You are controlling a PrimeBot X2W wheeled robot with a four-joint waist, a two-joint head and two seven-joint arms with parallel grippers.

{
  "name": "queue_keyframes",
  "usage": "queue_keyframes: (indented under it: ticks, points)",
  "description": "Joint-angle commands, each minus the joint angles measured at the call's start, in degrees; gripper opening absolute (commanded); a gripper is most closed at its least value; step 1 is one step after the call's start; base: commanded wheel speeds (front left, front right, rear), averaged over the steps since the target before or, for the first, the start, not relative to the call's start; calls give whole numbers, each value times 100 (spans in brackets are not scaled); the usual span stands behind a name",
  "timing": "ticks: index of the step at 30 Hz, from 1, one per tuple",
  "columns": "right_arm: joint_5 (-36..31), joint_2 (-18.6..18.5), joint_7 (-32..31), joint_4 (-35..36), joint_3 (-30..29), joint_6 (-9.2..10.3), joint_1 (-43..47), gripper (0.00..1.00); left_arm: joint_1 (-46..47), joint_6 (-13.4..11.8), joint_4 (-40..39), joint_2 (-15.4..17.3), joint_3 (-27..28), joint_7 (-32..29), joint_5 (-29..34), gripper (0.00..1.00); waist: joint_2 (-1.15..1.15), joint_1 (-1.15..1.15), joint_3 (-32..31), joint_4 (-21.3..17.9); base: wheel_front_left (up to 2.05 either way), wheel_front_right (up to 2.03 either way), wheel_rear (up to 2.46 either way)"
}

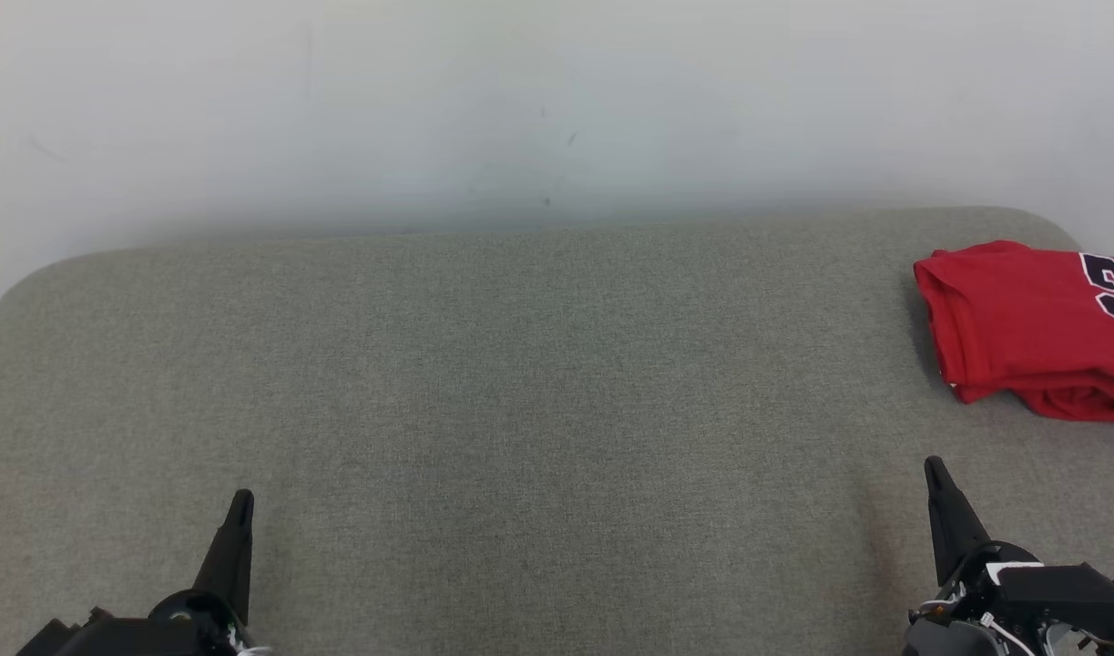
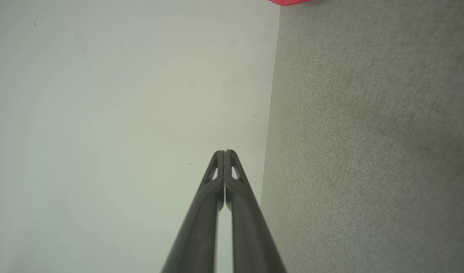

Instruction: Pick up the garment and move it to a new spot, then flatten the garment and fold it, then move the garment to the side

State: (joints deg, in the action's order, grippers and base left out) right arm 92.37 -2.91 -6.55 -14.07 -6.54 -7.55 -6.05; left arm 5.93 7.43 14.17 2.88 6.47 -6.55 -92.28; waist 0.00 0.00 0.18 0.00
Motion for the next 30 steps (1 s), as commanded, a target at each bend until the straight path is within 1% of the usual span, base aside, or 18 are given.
queue_keyframes:
  ticks: [1, 30]
  points:
    - [8, 11, -17, 12, -9, 12, -37, 0, 62, 10, -21, -3, 15, -19, -24, 0, 0, 0, 0, 0, 0, 0, 0]
    - [9, 11, -16, 12, -8, 12, -37, 0, 62, 10, -21, -3, 14, -18, -25, 0, 0, 0, 0, 0, 0, 0, 0]
